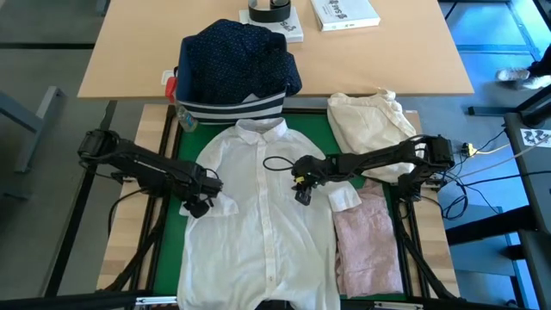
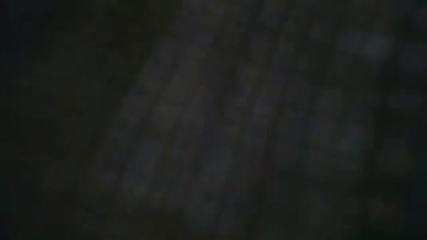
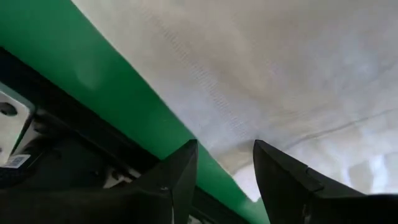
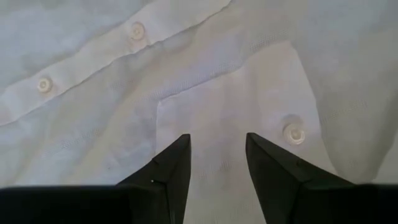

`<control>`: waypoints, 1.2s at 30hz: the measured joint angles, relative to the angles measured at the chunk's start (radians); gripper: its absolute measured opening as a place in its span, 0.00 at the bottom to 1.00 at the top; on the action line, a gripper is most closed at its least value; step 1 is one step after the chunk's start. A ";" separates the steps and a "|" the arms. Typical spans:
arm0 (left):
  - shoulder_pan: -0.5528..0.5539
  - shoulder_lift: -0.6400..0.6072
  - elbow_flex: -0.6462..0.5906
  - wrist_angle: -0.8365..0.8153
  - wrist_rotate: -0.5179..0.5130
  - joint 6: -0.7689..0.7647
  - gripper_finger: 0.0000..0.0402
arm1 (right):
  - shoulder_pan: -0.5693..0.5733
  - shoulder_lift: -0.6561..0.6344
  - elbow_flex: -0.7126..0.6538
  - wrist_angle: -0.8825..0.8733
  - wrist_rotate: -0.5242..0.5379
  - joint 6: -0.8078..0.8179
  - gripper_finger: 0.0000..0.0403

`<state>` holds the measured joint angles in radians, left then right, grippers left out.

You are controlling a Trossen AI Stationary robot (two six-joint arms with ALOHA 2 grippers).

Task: Fold laundry
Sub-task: Fold the white polo shirt

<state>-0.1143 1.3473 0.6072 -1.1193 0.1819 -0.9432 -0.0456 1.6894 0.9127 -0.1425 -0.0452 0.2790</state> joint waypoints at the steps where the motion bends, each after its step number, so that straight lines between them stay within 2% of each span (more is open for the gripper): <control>1: 0.000 0.009 -0.003 0.005 0.002 0.009 0.38 | 0.000 0.000 0.000 0.001 0.000 0.000 0.39; 8: 0.000 0.024 -0.059 0.053 0.044 0.073 0.34 | 0.000 0.000 0.000 0.018 0.000 0.000 0.39; 11: 0.000 0.024 -0.068 0.060 0.079 0.103 0.25 | 0.000 0.000 0.000 0.018 0.000 -0.001 0.39; 15: 0.000 0.014 -0.061 0.053 0.102 0.156 0.06 | 0.000 0.000 0.000 0.021 0.000 -0.004 0.39; 17: 0.000 0.002 -0.037 0.035 0.104 0.178 0.02 | 0.000 0.000 0.000 0.021 0.000 -0.014 0.39; 22: 0.007 -0.062 0.059 -0.019 0.145 0.241 0.00 | 0.000 0.000 0.000 0.021 0.000 -0.026 0.39; 29: 0.036 -0.163 0.177 -0.114 0.150 0.247 0.00 | -0.001 -0.022 0.001 -0.020 0.000 -0.030 0.39; 33: 0.061 -0.202 0.213 -0.153 0.150 0.216 0.00 | -0.027 -0.092 0.041 -0.202 0.008 -0.077 0.39; 36: 0.079 -0.220 0.258 -0.071 0.123 0.213 0.00 | -0.055 -0.147 0.069 -0.339 0.025 -0.104 0.39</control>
<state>-0.0357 1.1272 0.8648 -1.1906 0.3045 -0.7297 -0.1009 1.5423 0.9812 -0.4819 -0.0200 0.1746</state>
